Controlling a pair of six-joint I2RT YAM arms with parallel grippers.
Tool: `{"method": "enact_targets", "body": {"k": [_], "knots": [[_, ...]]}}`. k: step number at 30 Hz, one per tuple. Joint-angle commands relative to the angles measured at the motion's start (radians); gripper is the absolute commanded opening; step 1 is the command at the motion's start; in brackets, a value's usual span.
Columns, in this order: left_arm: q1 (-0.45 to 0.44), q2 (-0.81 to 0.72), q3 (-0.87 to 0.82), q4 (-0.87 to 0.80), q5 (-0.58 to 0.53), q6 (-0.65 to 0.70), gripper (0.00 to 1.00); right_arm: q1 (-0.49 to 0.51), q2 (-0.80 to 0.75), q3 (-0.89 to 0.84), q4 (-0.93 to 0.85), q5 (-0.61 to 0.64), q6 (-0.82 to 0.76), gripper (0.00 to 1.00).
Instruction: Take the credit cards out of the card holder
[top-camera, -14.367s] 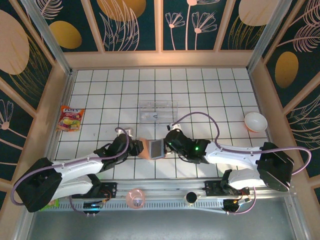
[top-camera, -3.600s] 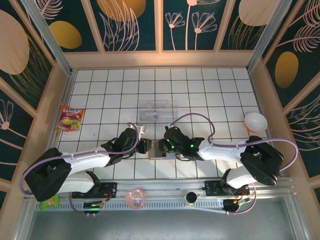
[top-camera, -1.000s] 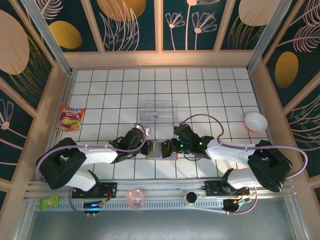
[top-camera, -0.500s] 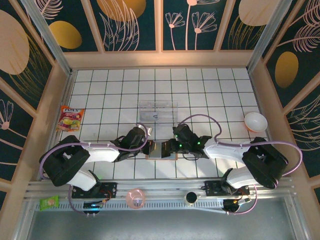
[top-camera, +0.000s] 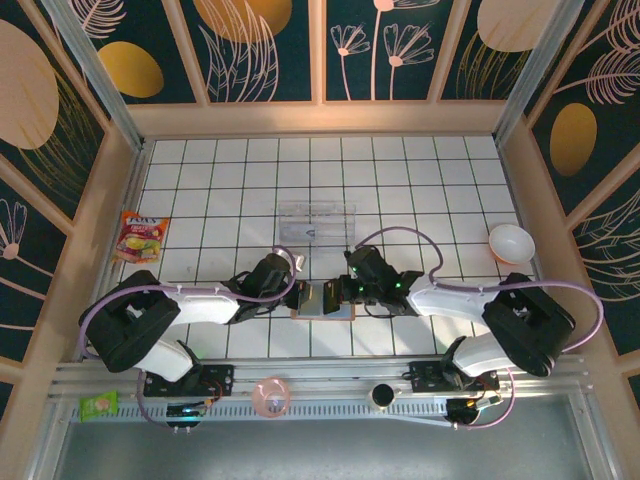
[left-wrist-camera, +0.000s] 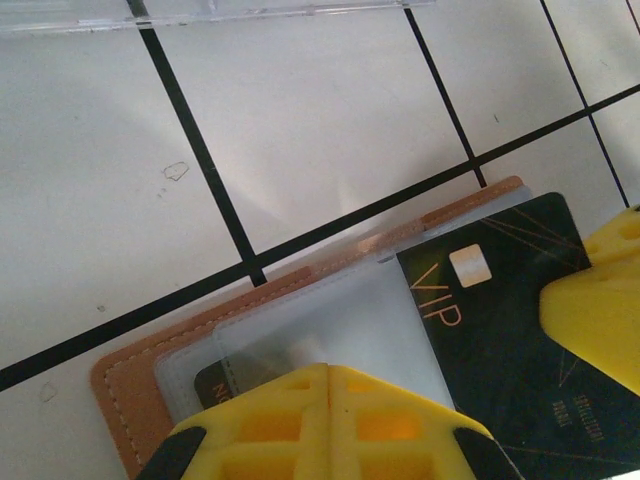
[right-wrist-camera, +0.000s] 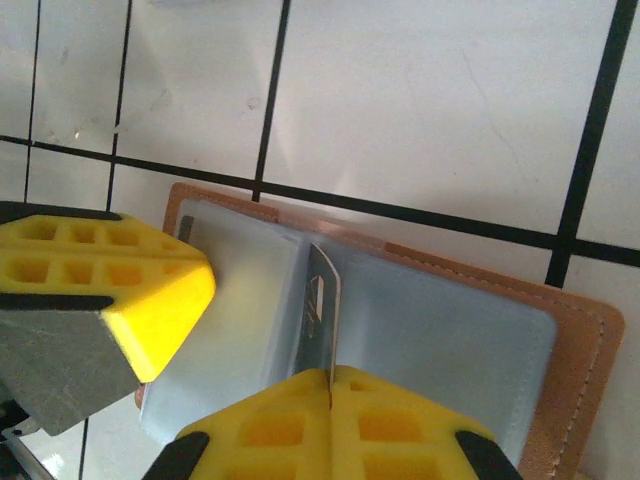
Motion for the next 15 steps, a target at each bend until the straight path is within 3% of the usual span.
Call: {"method": "enact_targets", "body": {"k": [1,8,12,15], "knots": [[-0.006,0.012,0.015,-0.032,0.012,0.026,0.00,-0.006,-0.068,0.007,-0.070,0.053,-0.077,0.00],[-0.006,-0.023,0.036,-0.045,0.016,0.030,0.00,-0.007,-0.255,0.016,-0.152,0.091,-0.183,0.00],[0.001,-0.159,0.051,-0.072,0.005,0.012,0.37,-0.004,-0.308,0.066,-0.170,0.109,-0.281,0.00],[0.036,-0.275,0.041,-0.099,0.007,-0.013,0.58,-0.007,-0.296,0.140,-0.173,0.150,-0.371,0.00]]}}
